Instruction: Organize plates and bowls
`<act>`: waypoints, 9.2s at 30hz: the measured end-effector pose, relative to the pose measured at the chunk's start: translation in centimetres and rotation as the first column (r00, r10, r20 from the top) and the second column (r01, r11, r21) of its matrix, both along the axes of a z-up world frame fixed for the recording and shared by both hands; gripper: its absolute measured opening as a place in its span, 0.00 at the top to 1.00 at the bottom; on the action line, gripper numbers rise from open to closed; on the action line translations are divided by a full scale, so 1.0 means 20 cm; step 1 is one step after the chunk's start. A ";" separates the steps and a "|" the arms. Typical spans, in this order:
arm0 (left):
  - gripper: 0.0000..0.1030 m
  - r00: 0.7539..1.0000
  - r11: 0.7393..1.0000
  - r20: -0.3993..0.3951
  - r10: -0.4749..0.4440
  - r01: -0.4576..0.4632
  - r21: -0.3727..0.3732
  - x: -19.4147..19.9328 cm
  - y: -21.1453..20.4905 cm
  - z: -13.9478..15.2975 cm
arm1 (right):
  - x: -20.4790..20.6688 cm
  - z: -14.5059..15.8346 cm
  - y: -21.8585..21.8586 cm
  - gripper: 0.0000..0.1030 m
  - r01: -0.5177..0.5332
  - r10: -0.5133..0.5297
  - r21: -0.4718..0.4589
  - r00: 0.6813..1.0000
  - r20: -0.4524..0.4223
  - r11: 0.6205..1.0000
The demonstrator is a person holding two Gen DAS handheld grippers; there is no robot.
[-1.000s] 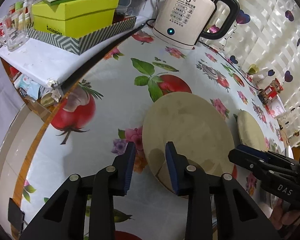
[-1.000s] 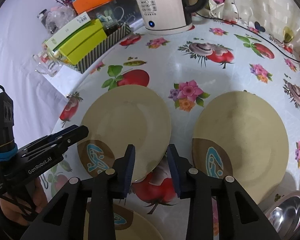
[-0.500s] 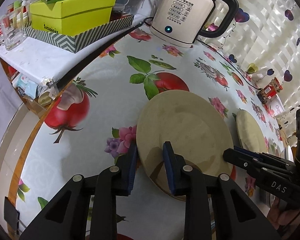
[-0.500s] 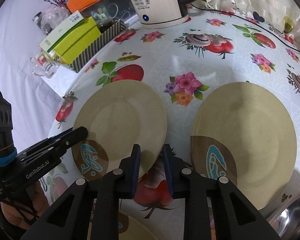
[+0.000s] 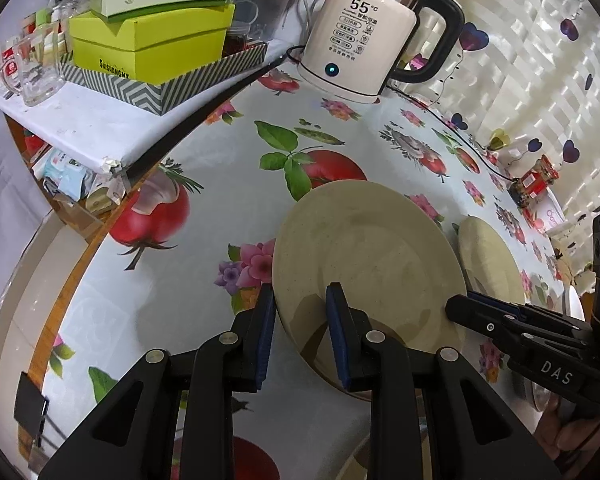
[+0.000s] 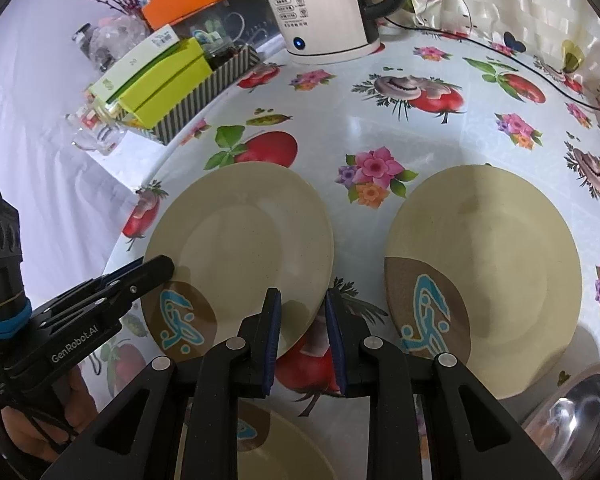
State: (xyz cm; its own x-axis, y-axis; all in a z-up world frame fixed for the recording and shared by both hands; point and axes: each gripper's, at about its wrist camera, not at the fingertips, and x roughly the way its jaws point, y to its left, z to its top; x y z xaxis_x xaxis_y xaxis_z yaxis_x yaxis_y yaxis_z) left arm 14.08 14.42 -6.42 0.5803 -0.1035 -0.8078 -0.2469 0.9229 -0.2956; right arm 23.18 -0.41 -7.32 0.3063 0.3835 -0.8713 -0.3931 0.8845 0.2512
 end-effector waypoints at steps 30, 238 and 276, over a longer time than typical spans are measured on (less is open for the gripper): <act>0.74 0.998 0.998 -0.040 -0.053 0.053 0.017 -0.48 -0.29 0.07 | -0.53 0.08 -0.21 0.78 0.009 -0.009 -0.025 1.000 -0.001 1.000; 0.73 0.977 0.978 -0.082 -0.199 0.193 -0.075 0.42 -0.65 -0.03 | 0.26 0.03 -0.68 0.72 0.176 -0.179 -0.080 0.983 -0.034 0.981; 0.73 0.992 0.992 -0.028 -0.121 0.120 -0.038 -0.04 -0.45 0.15 | -0.11 0.21 -0.42 0.72 0.111 -0.110 -0.052 0.994 0.027 0.992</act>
State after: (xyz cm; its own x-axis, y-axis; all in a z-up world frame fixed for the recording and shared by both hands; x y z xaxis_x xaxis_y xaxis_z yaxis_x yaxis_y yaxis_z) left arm 13.33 5.34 -3.33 0.5371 -0.2009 -0.8193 -0.1435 0.9353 -0.3234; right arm 21.05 -8.78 -3.06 0.3651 0.2992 -0.8816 -0.2972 0.9348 0.1942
